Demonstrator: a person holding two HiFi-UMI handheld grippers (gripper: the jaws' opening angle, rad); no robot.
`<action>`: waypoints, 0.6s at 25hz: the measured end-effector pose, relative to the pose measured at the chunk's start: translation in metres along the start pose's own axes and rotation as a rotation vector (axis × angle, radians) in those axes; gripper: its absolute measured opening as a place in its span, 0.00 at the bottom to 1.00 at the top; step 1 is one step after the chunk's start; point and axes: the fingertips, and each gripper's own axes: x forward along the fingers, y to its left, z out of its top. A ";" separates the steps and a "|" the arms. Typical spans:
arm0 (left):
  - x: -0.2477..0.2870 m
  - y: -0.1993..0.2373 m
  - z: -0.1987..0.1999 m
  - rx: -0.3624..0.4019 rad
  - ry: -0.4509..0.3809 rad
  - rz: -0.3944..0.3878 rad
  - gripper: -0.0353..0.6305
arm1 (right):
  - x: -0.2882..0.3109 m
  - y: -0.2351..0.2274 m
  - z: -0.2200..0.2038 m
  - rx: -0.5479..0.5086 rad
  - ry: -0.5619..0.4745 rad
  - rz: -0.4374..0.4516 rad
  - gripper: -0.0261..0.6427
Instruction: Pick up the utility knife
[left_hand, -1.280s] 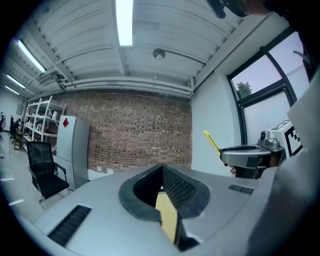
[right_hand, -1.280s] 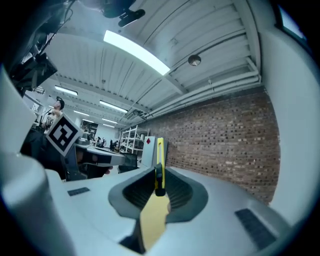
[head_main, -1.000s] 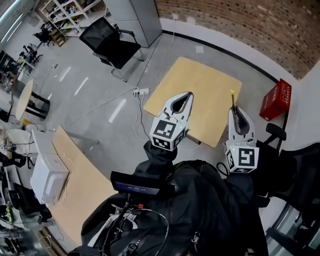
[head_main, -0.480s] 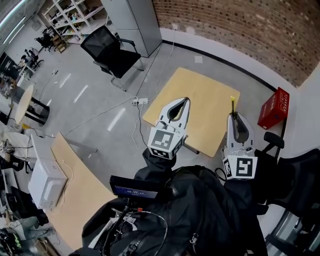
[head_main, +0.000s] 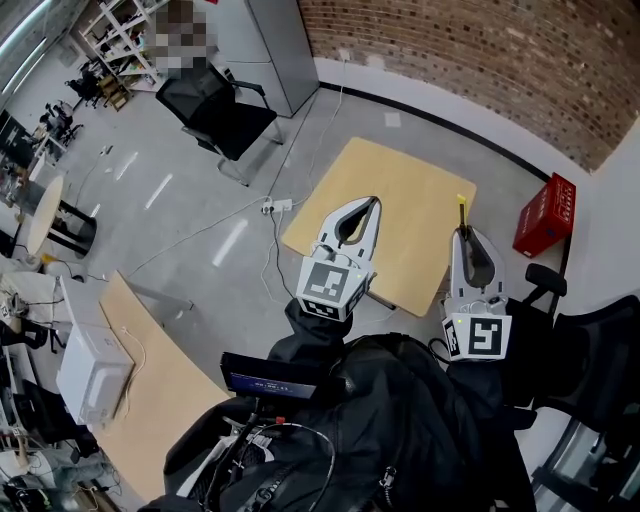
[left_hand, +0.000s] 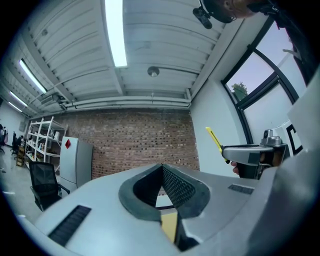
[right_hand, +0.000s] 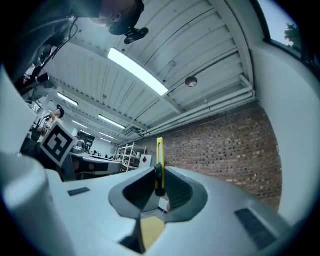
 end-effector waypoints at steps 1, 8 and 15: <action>0.001 -0.001 0.000 0.002 -0.001 -0.002 0.05 | 0.000 -0.001 0.000 -0.001 0.000 0.000 0.13; 0.008 -0.006 -0.004 -0.004 0.006 -0.020 0.05 | 0.001 -0.004 -0.002 -0.002 0.000 -0.009 0.13; 0.013 -0.010 -0.006 -0.015 0.009 -0.030 0.05 | 0.000 -0.007 -0.002 -0.009 0.004 -0.007 0.13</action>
